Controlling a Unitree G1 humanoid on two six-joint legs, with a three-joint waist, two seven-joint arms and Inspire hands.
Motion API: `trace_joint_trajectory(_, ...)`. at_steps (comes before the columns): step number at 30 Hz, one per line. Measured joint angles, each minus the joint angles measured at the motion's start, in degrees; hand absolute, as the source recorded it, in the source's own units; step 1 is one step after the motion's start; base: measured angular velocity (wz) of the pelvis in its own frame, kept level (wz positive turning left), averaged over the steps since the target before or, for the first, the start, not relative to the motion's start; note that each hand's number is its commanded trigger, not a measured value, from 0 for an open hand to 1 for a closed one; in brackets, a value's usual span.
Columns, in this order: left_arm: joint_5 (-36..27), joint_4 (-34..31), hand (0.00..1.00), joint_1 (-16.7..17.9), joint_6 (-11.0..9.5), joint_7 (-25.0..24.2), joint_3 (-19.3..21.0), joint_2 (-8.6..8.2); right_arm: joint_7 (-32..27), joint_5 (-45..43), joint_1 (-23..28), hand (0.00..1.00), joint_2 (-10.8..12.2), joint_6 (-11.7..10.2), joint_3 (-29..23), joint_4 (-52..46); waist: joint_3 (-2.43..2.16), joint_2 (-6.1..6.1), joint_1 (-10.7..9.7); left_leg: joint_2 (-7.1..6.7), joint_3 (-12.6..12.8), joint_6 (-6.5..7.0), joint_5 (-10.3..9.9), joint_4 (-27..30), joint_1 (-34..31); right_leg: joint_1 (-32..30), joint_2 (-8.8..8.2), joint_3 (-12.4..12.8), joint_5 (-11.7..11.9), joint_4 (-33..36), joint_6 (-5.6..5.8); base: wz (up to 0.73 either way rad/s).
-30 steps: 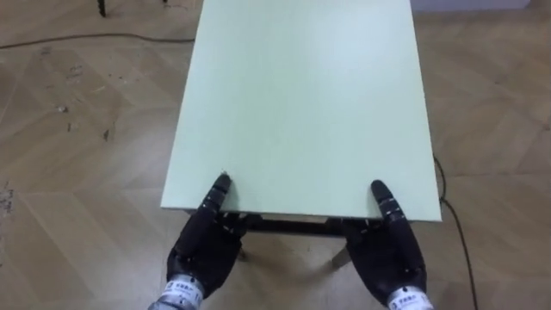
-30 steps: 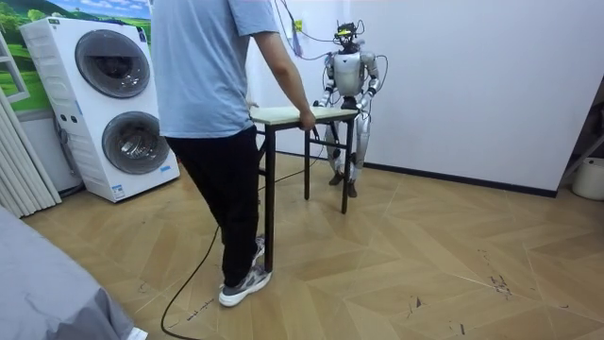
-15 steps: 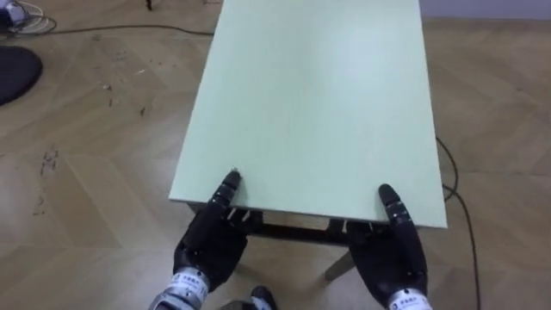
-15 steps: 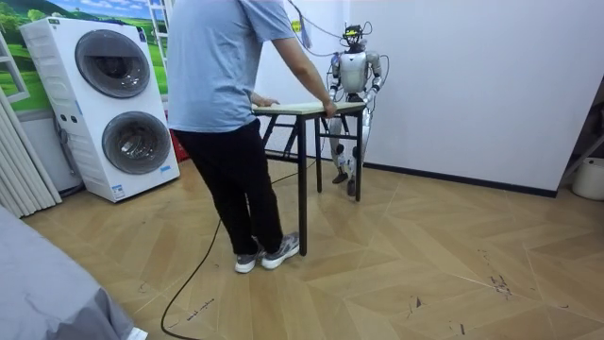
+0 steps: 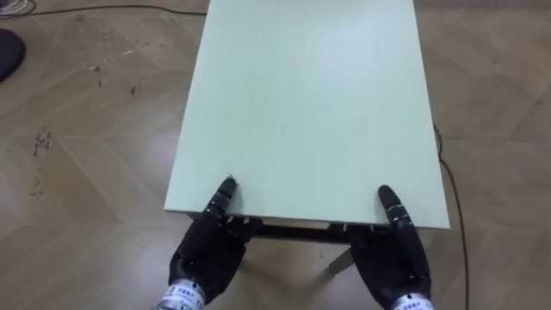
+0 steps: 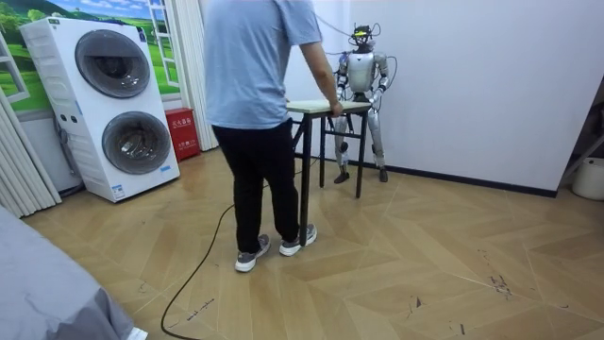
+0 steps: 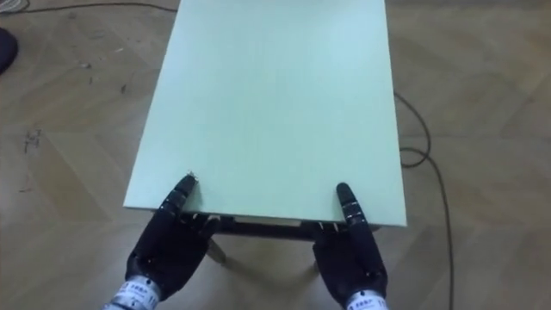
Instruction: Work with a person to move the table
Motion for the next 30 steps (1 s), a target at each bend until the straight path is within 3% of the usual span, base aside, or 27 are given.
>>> trace_joint_trajectory(3,-0.97,2.50,1.00,-2.63,-0.17,0.02,-1.23,-0.29,-0.04,-1.83,-1.30,1.00,0.71,0.12,-1.83,0.82,0.31,-0.11,0.01,-2.19,3.70,-0.25,-2.50,0.05,-1.15,-3.07,-3.59,-1.06,2.28,1.62,0.77,-0.01)
trace_joint_trajectory(4,-0.97,3.12,1.00,-3.25,-0.45,0.02,-1.36,-0.68,-0.03,-2.57,-2.03,1.00,1.07,0.13,-2.44,1.08,0.54,-0.46,0.00,-3.40,5.61,0.44,-3.46,1.38,-2.58,-4.74,-5.40,-1.07,3.96,1.74,1.17,-0.20)
trace_joint_trajectory(7,-1.00,4.20,1.00,-3.71,-1.26,0.00,-1.85,-1.28,0.18,-3.66,-2.02,1.00,1.15,0.37,-3.43,1.11,0.72,-0.72,-0.56,-5.72,6.74,3.54,-4.51,5.37,-6.32,-6.14,-7.97,-0.95,7.87,0.29,2.40,-0.06)
trace_joint_trajectory(9,-0.99,5.05,1.00,-3.65,-1.32,-0.03,-2.12,-1.21,0.36,-4.18,-0.96,1.00,1.30,1.04,-4.09,1.09,0.66,-1.08,-1.76,-7.88,7.09,6.28,-4.82,7.40,-8.16,-5.91,-9.57,-0.33,12.68,-2.79,3.94,0.14)
trace_joint_trajectory(10,-0.90,5.05,1.00,-3.70,-1.37,-0.03,-2.15,-1.21,0.49,-4.18,-0.75,1.00,1.35,1.20,-4.22,1.08,0.65,-1.05,-2.04,-8.27,7.17,7.56,-5.27,9.12,-9.86,-5.92,-9.87,-0.09,15.43,-4.62,4.62,0.05)
trace_joint_trajectory(12,-0.85,5.06,1.00,-3.50,-1.39,-0.02,-2.14,-1.14,0.44,-4.29,-0.64,1.00,1.62,1.50,-4.42,1.16,0.63,-1.02,-2.84,-8.38,7.15,9.47,-5.78,11.32,-11.57,-5.94,-10.12,0.84,18.77,-5.97,5.89,0.09)
trace_joint_trajectory(13,-0.85,5.07,1.00,-3.46,-1.35,-0.02,-2.20,-1.09,0.39,-4.24,-0.47,1.00,1.63,1.62,-4.54,1.15,0.60,-0.95,-3.13,-8.23,7.24,9.97,-5.80,11.88,-11.99,-5.92,-10.34,0.87,18.56,-4.84,6.05,0.22)
trace_joint_trajectory(14,-0.50,5.26,1.00,-3.46,-1.18,0.17,-2.32,-1.22,0.39,-3.99,0.22,1.00,1.63,1.91,-4.70,1.15,0.61,-0.94,-3.43,-7.67,7.75,10.64,-5.66,12.32,-12.04,-5.98,-10.83,0.79,15.47,0.61,6.49,0.40)
trace_joint_trajectory(16,-0.08,5.36,1.00,-3.33,-1.02,0.20,-2.58,-1.19,0.39,-2.79,1.42,1.00,1.68,1.96,-4.51,1.04,0.52,-1.07,-4.58,-5.89,11.22,11.42,-4.89,12.06,-11.84,-5.01,-11.08,1.30,6.73,14.25,5.59,0.47)
trace_joint_trajectory(17,0.14,5.34,1.00,-3.33,-1.02,0.20,-2.58,-1.28,0.39,-2.56,1.53,1.00,1.67,1.95,-4.51,0.96,0.48,-1.13,-4.65,-5.61,12.38,11.58,-4.70,11.93,-11.79,-4.60,-11.03,1.68,5.07,16.69,5.52,0.25)
trace_joint_trajectory(18,0.27,5.26,1.00,-3.39,-1.02,0.20,-2.58,-1.32,0.33,-2.12,1.52,1.00,1.45,1.87,-4.33,0.68,0.45,-1.18,-4.44,-5.03,15.13,11.83,-4.57,11.91,-11.57,-3.62,-10.52,2.59,2.19,20.01,5.41,0.05)
trace_joint_trajectory(20,0.25,4.96,1.00,-3.34,-1.12,0.20,-2.42,-1.38,-0.19,-1.99,1.51,1.00,1.18,1.86,-4.08,-0.20,0.46,-1.25,-3.36,-4.78,18.41,12.09,-4.54,11.55,-10.73,-2.43,-10.21,3.50,-0.48,19.56,5.88,-0.18)
trace_joint_trajectory(22,0.29,4.96,1.00,-2.92,-1.26,0.21,-1.97,-1.58,-1.25,-1.95,1.59,1.00,1.30,1.79,-3.36,-0.39,0.42,-1.26,-3.13,-4.80,19.74,12.24,-4.29,10.59,-9.58,-0.53,-9.61,4.43,-2.62,19.80,5.48,-0.04)
trace_joint_trajectory(23,0.65,4.91,1.00,-2.66,-1.26,0.37,-1.83,-1.52,-1.61,-1.71,1.86,1.00,1.28,1.67,-2.88,-0.39,0.15,-1.65,-3.06,-4.74,21.16,11.97,-3.71,9.49,-8.59,1.57,-9.03,4.74,-5.14,21.60,5.25,0.05)
trace_joint_trajectory(24,0.78,4.43,1.00,-2.47,-1.26,0.37,-1.48,-1.33,-1.97,-1.39,1.78,1.00,1.21,1.25,-2.17,-0.73,-0.02,-2.35,-2.40,-4.89,22.91,11.63,-3.03,8.46,-7.82,3.00,-8.30,5.67,-7.26,19.67,5.90,-0.25)
trace_joint_trajectory(26,1.00,3.64,1.00,-2.48,-1.42,0.37,-1.22,-0.84,-2.05,-0.98,1.26,1.00,1.03,0.93,-1.24,-0.86,-0.02,-2.59,0.31,-5.79,22.08,10.85,-1.53,7.23,-8.42,2.99,-6.14,6.58,-7.55,13.92,6.29,-0.74)
trace_joint_trajectory(27,1.00,2.59,1.00,-2.15,-1.50,0.37,-1.05,-0.20,-2.05,-0.93,0.97,1.00,0.93,0.60,-0.43,-1.07,-0.09,-2.65,2.92,-6.60,18.90,10.42,-0.75,5.88,-9.38,3.77,-4.38,6.35,-7.29,9.67,6.10,-0.96)
trace_joint_trajectory(28,0.99,2.11,1.00,-1.90,-1.94,0.37,-0.68,0.11,-2.05,-0.93,0.57,1.00,0.96,0.31,0.17,-1.15,-0.09,-2.66,3.91,-7.07,16.10,10.21,-0.23,5.20,-10.10,5.07,-3.28,4.78,-6.97,5.10,5.75,-0.81)
trace_joint_trajectory(30,0.97,2.12,1.00,-1.83,-2.22,0.50,-0.38,0.15,-2.23,-0.94,0.37,1.00,1.01,0.18,0.40,-1.14,-0.13,-2.68,3.58,-7.33,14.57,10.23,0.60,4.08,-10.22,6.77,-2.40,3.60,-6.05,1.42,5.45,-0.06)
